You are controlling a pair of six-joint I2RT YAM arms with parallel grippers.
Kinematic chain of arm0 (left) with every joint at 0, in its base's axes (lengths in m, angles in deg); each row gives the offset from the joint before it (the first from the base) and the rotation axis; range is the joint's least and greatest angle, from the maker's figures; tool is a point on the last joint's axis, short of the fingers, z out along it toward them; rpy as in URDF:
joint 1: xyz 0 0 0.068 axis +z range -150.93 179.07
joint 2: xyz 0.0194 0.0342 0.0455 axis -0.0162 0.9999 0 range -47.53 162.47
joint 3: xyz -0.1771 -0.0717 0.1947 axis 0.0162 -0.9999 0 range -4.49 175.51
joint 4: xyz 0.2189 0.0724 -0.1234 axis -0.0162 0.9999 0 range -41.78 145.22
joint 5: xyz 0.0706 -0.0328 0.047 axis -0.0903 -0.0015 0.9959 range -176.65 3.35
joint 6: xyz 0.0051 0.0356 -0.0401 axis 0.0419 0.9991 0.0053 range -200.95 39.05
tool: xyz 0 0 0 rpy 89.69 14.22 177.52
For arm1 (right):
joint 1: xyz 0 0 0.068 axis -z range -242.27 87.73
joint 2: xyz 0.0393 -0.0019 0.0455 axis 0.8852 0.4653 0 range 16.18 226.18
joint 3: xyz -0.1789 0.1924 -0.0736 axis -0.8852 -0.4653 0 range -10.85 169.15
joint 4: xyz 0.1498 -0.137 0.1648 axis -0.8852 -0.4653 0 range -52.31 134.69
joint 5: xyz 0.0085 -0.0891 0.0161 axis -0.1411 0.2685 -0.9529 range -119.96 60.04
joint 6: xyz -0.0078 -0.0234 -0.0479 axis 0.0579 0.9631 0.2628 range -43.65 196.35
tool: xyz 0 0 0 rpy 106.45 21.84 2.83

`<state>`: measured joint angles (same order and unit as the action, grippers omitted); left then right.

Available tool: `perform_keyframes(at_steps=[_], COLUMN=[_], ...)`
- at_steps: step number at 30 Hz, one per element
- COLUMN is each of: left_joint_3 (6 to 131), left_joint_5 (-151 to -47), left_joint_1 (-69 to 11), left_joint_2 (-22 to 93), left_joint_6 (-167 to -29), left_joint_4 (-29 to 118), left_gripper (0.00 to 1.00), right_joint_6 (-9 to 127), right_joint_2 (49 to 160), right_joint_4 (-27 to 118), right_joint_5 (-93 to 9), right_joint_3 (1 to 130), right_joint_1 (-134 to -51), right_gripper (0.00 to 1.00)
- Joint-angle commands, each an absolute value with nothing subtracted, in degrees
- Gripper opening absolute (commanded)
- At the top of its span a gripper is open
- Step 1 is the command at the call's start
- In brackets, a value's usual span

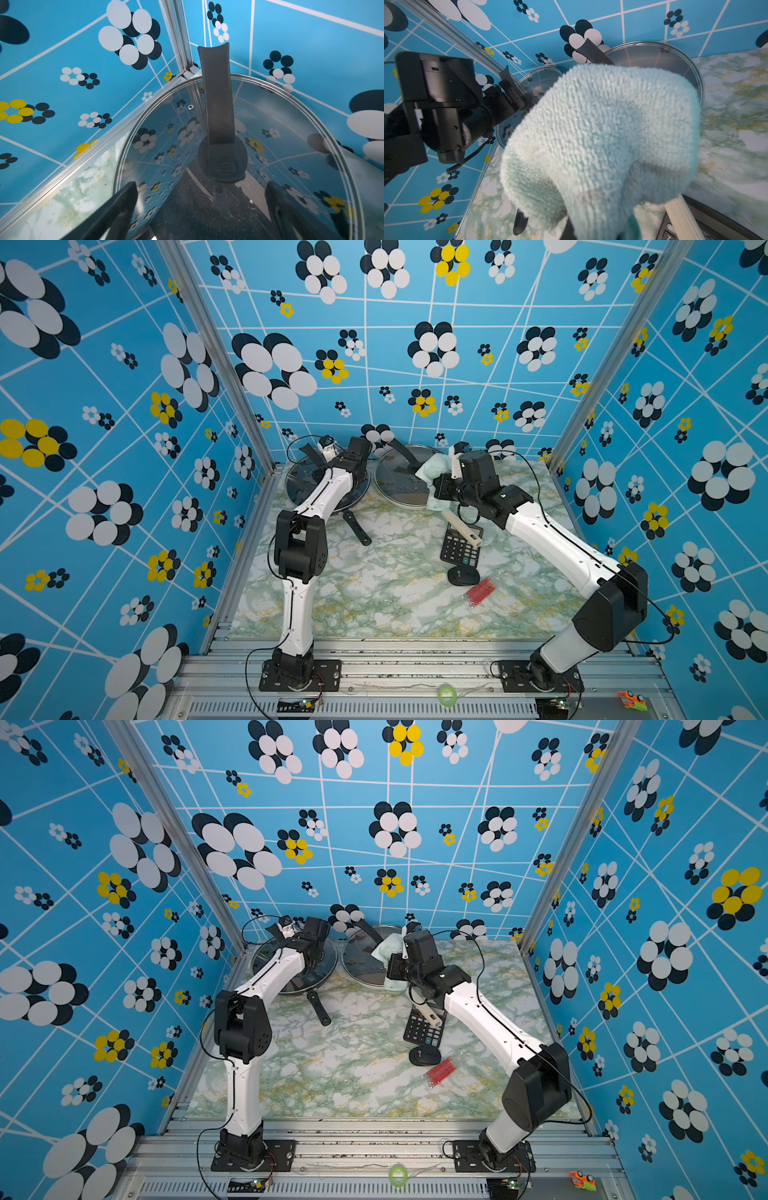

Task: Wipe the pot lid with a cloth
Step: Pick up the cleaning item at the center of the board, then pick up the pot lid from the cooking pot.

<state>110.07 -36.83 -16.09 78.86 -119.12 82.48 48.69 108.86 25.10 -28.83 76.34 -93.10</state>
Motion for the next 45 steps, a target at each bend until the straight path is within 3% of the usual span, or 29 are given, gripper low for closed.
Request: perform_keyframes(at_steps=[1, 14, 24, 33, 37, 41, 45], left_joint_3=[112.56, 116.54, 118.69, 116.52, 115.87, 114.54, 112.65], left_joint_5=[-31.82, -30.89, -28.81, -29.65, -29.35, -28.86, -28.49], left_joint_1=[-14.93, -14.55, -12.53, -11.92, -11.96, -11.94, -12.5], left_joint_2=[81.27, 90.46, 94.66, 95.28, 95.48, 94.86, 92.56], left_joint_6=[-119.71, -111.08, -117.44, -114.12, -113.11, -113.14, -110.99], left_joint_4=[81.05, 66.53, 71.51, 66.59, 64.8, 63.57, 60.42], left_gripper=[1.0, 0.96, 0.88, 0.63, 0.35, 0.32, 0.19], right_joint_6=[49.12, 50.75, 50.67, 50.73, 50.48, 50.51, 50.72], right_joint_2=[109.87, 115.31, 116.49, 118.46, 118.92, 118.97, 118.62], right_joint_4=[23.33, 17.09, 14.66, 12.76, 12.35, 11.82, 12.33], right_joint_5=[-29.94, -33.98, -32.51, -32.43, -32.42, -32.44, -32.15], right_joint_3=[79.7, 87.57, 89.05, 91.62, 92.04, 92.39, 92.18], right_joint_1=[-90.89, -85.14, -83.02, -82.93, -82.93, -82.93, -82.93], right_gripper=[0.0, 0.0, 0.0, 0.01, 0.01, 0.0, 0.0])
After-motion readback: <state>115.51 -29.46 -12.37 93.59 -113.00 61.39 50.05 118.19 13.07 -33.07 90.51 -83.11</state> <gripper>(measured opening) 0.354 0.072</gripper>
